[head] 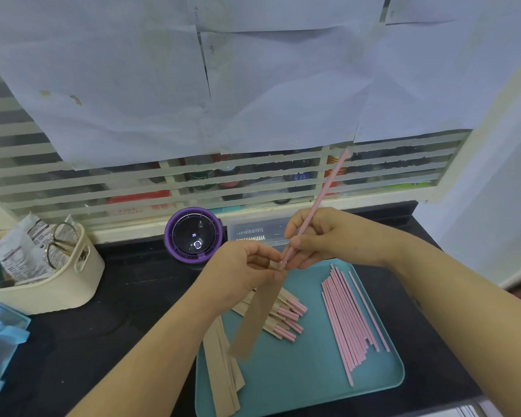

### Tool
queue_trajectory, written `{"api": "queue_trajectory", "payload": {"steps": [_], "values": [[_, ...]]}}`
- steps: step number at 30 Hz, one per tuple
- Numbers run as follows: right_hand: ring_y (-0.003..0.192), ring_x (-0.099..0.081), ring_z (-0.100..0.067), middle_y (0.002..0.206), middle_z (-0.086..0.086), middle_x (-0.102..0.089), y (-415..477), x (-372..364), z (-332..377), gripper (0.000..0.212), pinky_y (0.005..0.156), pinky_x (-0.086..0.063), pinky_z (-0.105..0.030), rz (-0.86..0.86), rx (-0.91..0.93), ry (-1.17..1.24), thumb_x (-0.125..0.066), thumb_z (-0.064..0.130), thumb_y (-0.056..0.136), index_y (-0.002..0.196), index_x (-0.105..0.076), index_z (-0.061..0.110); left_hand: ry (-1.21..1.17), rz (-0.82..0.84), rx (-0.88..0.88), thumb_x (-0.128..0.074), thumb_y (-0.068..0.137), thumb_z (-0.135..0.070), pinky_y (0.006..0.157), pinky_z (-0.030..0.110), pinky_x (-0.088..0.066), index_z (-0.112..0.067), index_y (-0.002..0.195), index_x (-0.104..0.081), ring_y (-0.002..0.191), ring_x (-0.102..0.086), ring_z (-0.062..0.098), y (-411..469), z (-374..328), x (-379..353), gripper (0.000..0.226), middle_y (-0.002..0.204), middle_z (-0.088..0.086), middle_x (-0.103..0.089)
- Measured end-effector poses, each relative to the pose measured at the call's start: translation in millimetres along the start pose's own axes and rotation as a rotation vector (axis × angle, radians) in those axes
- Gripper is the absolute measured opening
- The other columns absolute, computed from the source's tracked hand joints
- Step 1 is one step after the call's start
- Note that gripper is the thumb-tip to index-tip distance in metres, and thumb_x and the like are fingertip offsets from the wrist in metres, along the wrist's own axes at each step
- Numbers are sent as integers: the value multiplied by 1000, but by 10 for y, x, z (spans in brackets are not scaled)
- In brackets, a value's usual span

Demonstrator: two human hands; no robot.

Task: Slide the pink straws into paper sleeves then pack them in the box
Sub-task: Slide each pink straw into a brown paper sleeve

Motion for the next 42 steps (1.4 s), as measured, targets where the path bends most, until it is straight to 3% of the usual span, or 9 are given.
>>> {"api": "queue_trajectory", "payload": {"steps": [5, 10, 18, 21, 26, 29, 32, 38, 42], "values": [[94, -70, -22, 99, -12, -73, -2, 24, 0, 4, 87, -55, -32, 55, -7, 28, -51, 9, 94, 96, -55, 10, -63, 70, 18, -75, 74, -1, 65, 9, -50, -21, 90, -72, 75, -69, 2, -16, -26, -23, 25, 81, -3, -75], [92, -71, -21, 97, -13, -73, 6, 52, 18, 6, 86, -56, -31, 23, 33, 30, -52, 7, 94, 93, -58, 7, -110, 82, 41, -76, 75, -7, 85, 23, -53, -23, 103, -69, 88, -71, 8, 15, 9, -17, 33, 86, -4, -76], [81, -71, -10, 84, -7, -72, 52, 117, 6, 2, 80, -57, -26, -262, 135, -104, -55, 14, 93, 93, -57, 14, -181, -24, 38, -73, 78, -10, 79, 28, -54, -31, 91, -69, 81, -71, 8, 56, 29, 61, 25, 84, -6, -76], [81, -67, -5, 83, 6, -69, 45, 66, 20, 6, 82, -56, -25, -384, 195, -237, -55, 19, 92, 90, -55, 24, -208, -78, 40, -73, 78, -11, 81, 30, -54, -28, 91, -71, 83, -71, 8, 88, 57, 106, 22, 87, -6, -76], [81, -65, -15, 84, 2, -68, 27, -47, -5, 5, 81, -55, -35, -493, 271, -324, -54, 23, 94, 92, -55, 28, -237, -144, 49, -74, 76, -16, 77, 25, -56, -21, 92, -71, 83, -71, 10, 126, 117, 158, 17, 86, -4, -75], [83, -67, -20, 85, -3, -69, -8, -42, -30, 4, 79, -55, -38, -577, 299, -273, -55, 22, 93, 92, -56, 25, -243, -169, 54, -73, 78, -12, 73, 22, -57, -20, 91, -71, 82, -71, 11, 156, 137, 179, 16, 85, -3, -75], [82, -68, -14, 83, 1, -70, 4, -6, -94, 2, 72, -56, -31, -635, 255, -151, -56, 23, 93, 93, -57, 22, -270, -175, 71, -72, 79, -6, 71, 22, -57, -16, 92, -70, 80, -71, 11, 171, 150, 176, 16, 83, -2, -75], [73, -69, -8, 82, 7, -69, 34, 14, -97, 9, 70, -56, -18, -616, 238, 127, -55, 14, 93, 88, -55, 21, -271, -167, 58, -71, 80, -7, 71, 22, -58, -14, 96, -70, 78, -71, 9, 178, 122, 176, 18, 85, 0, -75], [77, -69, -5, 81, 7, -69, 40, 5, -86, 11, 73, -55, -15, -606, 248, 124, -54, 12, 93, 87, -54, 21, -266, -148, 64, -72, 80, -8, 76, 25, -58, -17, 92, -72, 81, -72, 12, 179, 136, 154, 16, 84, -1, -76]]}}
Point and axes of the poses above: each hand's wrist, its own y-axis towards the middle knuckle, its own x-axis out of the back of the hand, z = x × y, the point moved 8 cm from there along y, towards the middle knuckle
